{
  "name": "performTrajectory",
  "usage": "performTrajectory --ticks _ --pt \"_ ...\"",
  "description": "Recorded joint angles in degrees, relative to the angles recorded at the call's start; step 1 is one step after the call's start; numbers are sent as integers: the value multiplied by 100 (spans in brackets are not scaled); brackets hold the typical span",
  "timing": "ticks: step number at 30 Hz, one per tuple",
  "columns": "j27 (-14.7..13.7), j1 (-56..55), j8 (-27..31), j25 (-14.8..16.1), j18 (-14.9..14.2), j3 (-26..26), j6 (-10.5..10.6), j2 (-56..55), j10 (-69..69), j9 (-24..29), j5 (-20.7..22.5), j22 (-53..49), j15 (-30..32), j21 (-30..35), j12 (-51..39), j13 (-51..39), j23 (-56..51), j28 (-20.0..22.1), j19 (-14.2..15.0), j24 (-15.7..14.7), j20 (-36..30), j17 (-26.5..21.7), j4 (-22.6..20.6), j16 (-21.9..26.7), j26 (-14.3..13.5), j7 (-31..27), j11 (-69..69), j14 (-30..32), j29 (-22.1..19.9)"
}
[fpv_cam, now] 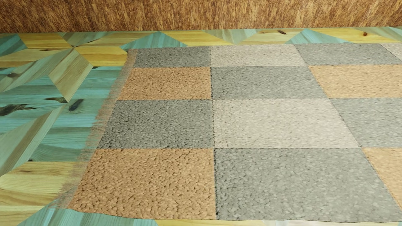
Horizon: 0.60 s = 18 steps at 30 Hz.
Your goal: Walk towards sofa
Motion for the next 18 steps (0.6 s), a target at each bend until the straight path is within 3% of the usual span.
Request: performTrajectory --ticks 1,3,5,6,7,8,9,10,11,12,13,15,16,17,18 --pt "0 -271 0 0 0 347 -108 589 -732 9 -94 -21 -478 198 161 -217 -209 0 0 0 -78 -118 9 49 0 0 -315 -33 0" --pt "0 -717 0 0 0 757 -306 1527 -2638 -16 -292 112 -1325 -65 338 -608 -441 0 0 0 -9 -200 50 156 0 0 -805 334 0" --pt "0 -1018 0 0 0 996 -333 2088 -4457 -200 -354 277 -2023 -557 367 -959 -594 0 0 0 -138 -282 94 197 0 0 -961 1340 0" --pt "0 -1250 0 0 0 991 -385 2270 -6829 -286 -344 359 -2100 -802 375 -1081 -613 0 0 0 -112 -276 102 207 0 0 -956 1877 0" --pt "0 -1482 0 0 0 1144 -423 2432 -4901 -291 -465 352 -1959 -843 368 -1141 -760 0 0 0 -206 -370 101 235 0 0 -830 1416 0" --pt "0 -1586 0 0 0 1305 -515 2676 -4371 -220 -638 431 -1612 -1160 326 -1020 -913 0 0 0 -309 -374 -65 251 0 0 -589 1474 0" --pt "0 -1704 0 0 0 1412 -624 2604 -3861 -312 -804 541 -881 -1318 327 -899 -826 0 0 0 -339 -268 -186 245 0 0 5 1764 0" --pt "0 -1530 0 0 0 1441 -812 2391 -3393 -275 -1063 687 288 -1377 309 -713 -642 0 0 0 -323 -83 -474 234 0 0 1040 1560 0" --pt "0 -1319 0 0 0 1307 -792 1718 -3316 -280 -1032 728 1218 -1291 232 -553 -553 0 0 0 -222 -17 -669 194 0 0 2515 1250 0" --pt "0 -909 0 0 0 1178 -825 1030 -3379 -158 -1139 600 1228 -1130 207 -489 -429 0 0 0 -55 57 -897 158 0 0 3991 968 0" --pt "0 -363 0 0 0 958 -742 358 -3585 -57 -1113 421 871 -723 118 -479 -333 0 0 0 -110 60 -840 165 0 0 4808 835 0" --pt "0 491 0 0 0 208 -416 -751 -4048 11 -915 -66 996 -588 -53 -66 -514 0 0 0 -143 42 -687 171 0 0 4253 693 0" --pt "0 971 0 0 0 -77 -351 -1043 -4251 61 -834 -283 1495 -292 -160 -31 0 0 0 0 -154 134 -561 250 0 0 3077 611 0" --pt "0 1302 0 0 0 -344 -315 -1377 -4492 -17 -837 -542 1747 -513 -223 146 153 0 0 0 -10 191 -566 262 0 0 1735 507 0" --pt "0 1778 0 0 0 -506 -300 -1445 -4722 -69 -774 -760 1154 -540 -265 279 303 0 0 0 91 188 -550 308 0 0 338 324 0"
